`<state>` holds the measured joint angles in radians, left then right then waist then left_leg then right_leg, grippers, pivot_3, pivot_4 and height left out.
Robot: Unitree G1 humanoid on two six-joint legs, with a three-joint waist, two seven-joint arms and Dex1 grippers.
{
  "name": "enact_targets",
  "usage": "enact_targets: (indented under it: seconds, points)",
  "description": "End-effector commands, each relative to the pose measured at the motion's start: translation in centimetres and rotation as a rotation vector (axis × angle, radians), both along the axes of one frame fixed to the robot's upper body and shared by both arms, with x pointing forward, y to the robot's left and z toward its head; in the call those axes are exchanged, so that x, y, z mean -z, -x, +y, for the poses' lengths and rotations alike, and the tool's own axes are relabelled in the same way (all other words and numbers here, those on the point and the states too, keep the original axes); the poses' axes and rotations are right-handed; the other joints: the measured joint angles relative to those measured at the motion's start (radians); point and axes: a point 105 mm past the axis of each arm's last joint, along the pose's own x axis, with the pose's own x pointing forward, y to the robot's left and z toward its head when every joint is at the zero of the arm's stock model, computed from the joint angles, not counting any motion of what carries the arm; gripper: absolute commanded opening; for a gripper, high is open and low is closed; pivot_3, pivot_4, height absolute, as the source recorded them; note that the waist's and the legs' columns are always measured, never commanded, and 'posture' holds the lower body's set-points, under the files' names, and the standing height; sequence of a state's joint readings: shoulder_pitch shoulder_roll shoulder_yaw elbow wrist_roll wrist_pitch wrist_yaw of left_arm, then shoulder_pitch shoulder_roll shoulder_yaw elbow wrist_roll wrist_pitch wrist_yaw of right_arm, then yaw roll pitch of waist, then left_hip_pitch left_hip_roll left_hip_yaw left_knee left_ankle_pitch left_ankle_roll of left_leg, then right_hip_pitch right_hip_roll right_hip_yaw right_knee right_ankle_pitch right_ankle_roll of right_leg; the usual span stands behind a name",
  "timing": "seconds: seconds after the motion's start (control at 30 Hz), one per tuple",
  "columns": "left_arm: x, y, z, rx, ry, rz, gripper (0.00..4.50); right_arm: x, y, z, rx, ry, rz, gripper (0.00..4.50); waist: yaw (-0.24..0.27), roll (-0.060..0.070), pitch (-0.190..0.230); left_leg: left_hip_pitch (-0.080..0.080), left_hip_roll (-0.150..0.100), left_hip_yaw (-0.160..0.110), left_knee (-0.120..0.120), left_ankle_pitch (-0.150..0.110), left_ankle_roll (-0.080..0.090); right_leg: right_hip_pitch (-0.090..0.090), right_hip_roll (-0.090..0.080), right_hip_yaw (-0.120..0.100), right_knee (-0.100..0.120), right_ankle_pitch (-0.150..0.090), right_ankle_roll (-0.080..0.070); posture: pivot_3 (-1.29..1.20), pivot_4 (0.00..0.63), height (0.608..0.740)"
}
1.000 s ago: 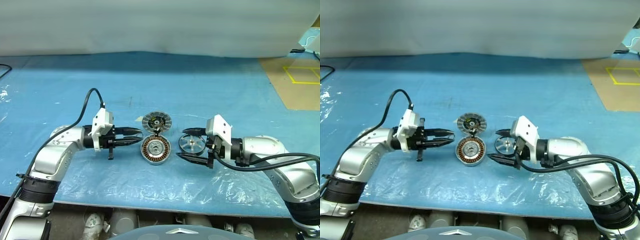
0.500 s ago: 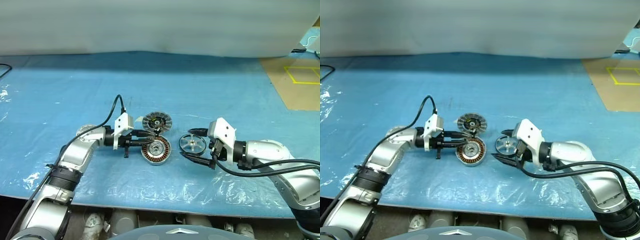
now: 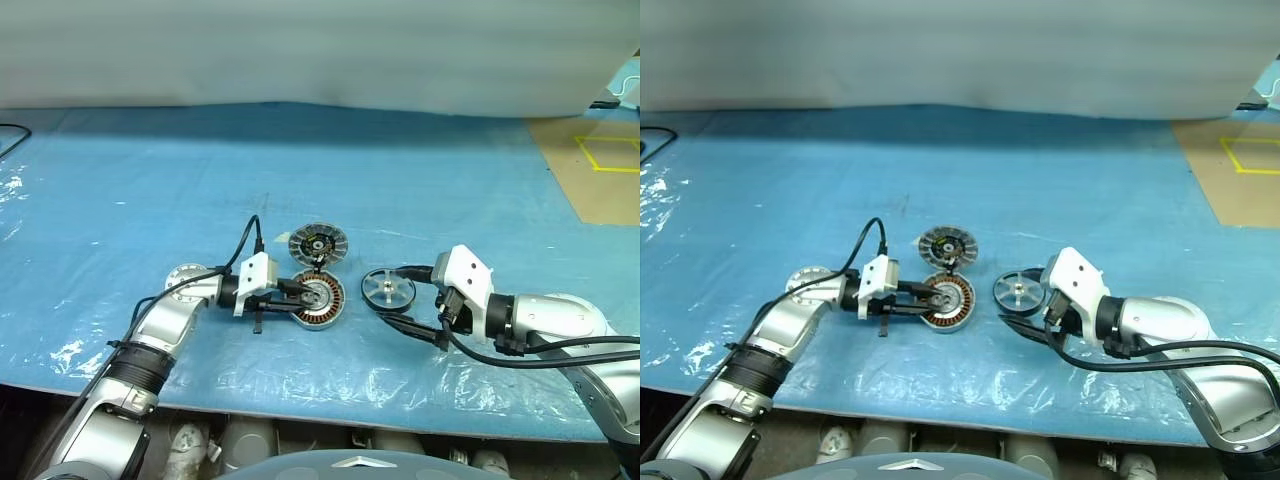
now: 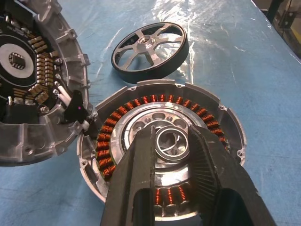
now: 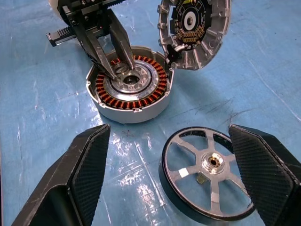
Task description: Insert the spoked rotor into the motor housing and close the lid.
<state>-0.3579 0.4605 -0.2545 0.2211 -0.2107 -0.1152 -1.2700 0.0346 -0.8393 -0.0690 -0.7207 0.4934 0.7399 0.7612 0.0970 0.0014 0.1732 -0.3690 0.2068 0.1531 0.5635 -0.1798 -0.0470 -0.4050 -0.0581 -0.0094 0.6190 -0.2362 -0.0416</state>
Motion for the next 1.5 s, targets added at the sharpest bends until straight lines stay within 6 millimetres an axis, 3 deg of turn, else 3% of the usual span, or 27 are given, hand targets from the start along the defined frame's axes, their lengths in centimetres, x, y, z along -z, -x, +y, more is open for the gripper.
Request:
enact_targets:
  seconds: [0.03, 0.3, 1.07, 1.5]
  points:
    - [-0.6, -0.1, -0.9, 0.039, -0.010, -0.059, 0.71, -1.1, 0.5, 0.2, -0.020, 0.004, -0.047, 4.16, 0.000, 0.000, 0.000, 0.000, 0.000, 0.000, 0.000, 0.000, 0.000, 0.000, 0.000, 0.000, 0.000, 0.000, 0.000, 0.00, 0.150, 0.740]
    - [-1.9, -1.0, -1.5, 0.038, -0.018, -0.112, 0.71, -1.5, 0.9, 0.3, -0.005, -0.006, -0.046, 4.16, 0.000, 0.000, 0.000, 0.000, 0.000, 0.000, 0.000, 0.000, 0.000, 0.000, 0.000, 0.000, 0.000, 0.000, 0.000, 0.00, 0.150, 0.740]
    - [-2.5, -1.3, -1.9, 0.043, -0.141, -0.069, 0.71, -0.6, 1.0, -0.5, 0.048, -0.004, -0.034, 4.16, 0.000, 0.000, 0.000, 0.000, 0.000, 0.000, 0.000, 0.000, 0.000, 0.000, 0.000, 0.000, 0.000, 0.000, 0.000, 0.00, 0.150, 0.740]
    - [-2.1, -0.4, -1.8, 0.088, -0.153, -0.059, 0.71, -0.3, 0.7, -0.1, 0.045, 0.003, -0.039, 4.16, 0.001, 0.000, 0.000, 0.000, 0.000, 0.000, 0.000, 0.000, 0.000, 0.000, 0.000, 0.000, 0.000, 0.000, 0.000, 0.00, 0.150, 0.740]
